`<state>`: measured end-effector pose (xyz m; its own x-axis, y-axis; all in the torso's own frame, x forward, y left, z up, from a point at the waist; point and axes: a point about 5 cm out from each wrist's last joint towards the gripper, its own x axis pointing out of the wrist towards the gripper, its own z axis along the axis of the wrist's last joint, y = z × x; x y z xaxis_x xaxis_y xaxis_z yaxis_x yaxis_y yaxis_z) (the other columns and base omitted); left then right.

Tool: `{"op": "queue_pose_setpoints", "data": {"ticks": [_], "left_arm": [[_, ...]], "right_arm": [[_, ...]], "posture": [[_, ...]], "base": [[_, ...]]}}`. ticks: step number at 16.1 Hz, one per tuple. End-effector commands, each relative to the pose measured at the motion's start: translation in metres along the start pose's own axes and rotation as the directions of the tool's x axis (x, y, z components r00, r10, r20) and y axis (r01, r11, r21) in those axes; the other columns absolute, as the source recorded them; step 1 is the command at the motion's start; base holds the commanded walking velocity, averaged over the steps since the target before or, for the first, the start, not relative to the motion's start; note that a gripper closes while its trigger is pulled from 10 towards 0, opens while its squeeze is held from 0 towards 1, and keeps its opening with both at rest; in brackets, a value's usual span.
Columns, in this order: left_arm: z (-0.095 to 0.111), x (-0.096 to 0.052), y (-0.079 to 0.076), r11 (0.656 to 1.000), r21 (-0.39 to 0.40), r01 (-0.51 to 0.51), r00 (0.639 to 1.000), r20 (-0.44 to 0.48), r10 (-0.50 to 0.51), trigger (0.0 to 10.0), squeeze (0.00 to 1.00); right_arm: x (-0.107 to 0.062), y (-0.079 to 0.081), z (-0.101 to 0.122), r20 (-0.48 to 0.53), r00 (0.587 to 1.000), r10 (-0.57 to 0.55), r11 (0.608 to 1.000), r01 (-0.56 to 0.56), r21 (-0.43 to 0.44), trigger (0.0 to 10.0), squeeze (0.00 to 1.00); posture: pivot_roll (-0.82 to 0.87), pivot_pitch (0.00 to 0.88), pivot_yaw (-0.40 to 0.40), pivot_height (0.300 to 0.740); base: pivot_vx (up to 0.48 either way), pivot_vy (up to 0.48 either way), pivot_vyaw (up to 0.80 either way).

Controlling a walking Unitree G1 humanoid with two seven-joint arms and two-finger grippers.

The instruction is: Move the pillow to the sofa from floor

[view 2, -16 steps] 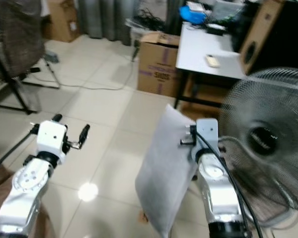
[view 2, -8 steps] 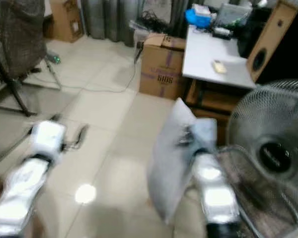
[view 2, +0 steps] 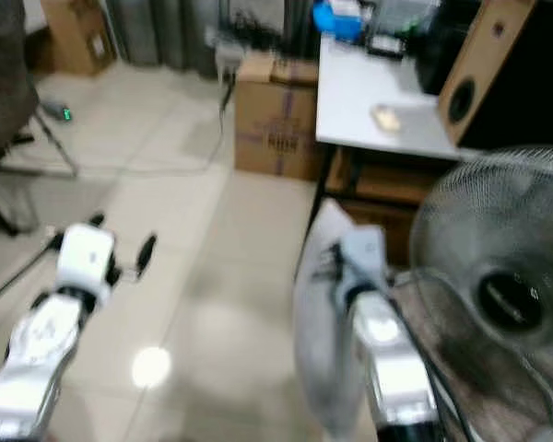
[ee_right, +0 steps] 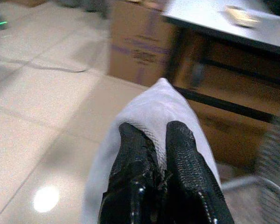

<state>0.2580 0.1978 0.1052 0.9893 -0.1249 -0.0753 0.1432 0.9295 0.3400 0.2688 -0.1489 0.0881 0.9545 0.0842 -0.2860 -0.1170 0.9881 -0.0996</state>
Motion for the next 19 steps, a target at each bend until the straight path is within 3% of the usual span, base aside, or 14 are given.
{"op": "queue_pose_setpoints", "data": {"ticks": [1, 4, 19], "left_arm": [[0.002, 0.0, -0.004, 1.0, 0.006, 0.015, 1.0, 0.002, -0.015, 10.0, 0.0], [-0.002, -0.006, -0.003, 1.0, 0.006, 0.012, 1.0, -0.013, -0.012, 10.0, 0.0], [-0.005, -0.008, 0.003, 1.0, 0.019, -0.003, 0.999, -0.039, 0.004, 10.0, 0.0]], "right_arm": [[-0.002, -0.007, 0.014, 0.07, 0.998, -0.011, 0.999, 0.014, -0.031, 10.0, 0.0], [-0.006, 0.002, 0.008, 0.05, 0.997, 0.057, 0.998, -0.054, -0.045, 10.0, 0.0], [-0.006, -0.003, -0.002, 0.014, 1.0, -0.01, 0.999, 0.01, -0.033, 10.0, 0.0]], "posture": [[-0.04, 0.0, -0.05, 0.74], [-0.03, 0.0, -0.053, 0.74], [-0.03, 0.0, -0.038, 0.74]], "base": [[0.0, 0.0, 0.8], [0.0, 0.0, 0.8], [0.0, 0.0, 0.8]]}}
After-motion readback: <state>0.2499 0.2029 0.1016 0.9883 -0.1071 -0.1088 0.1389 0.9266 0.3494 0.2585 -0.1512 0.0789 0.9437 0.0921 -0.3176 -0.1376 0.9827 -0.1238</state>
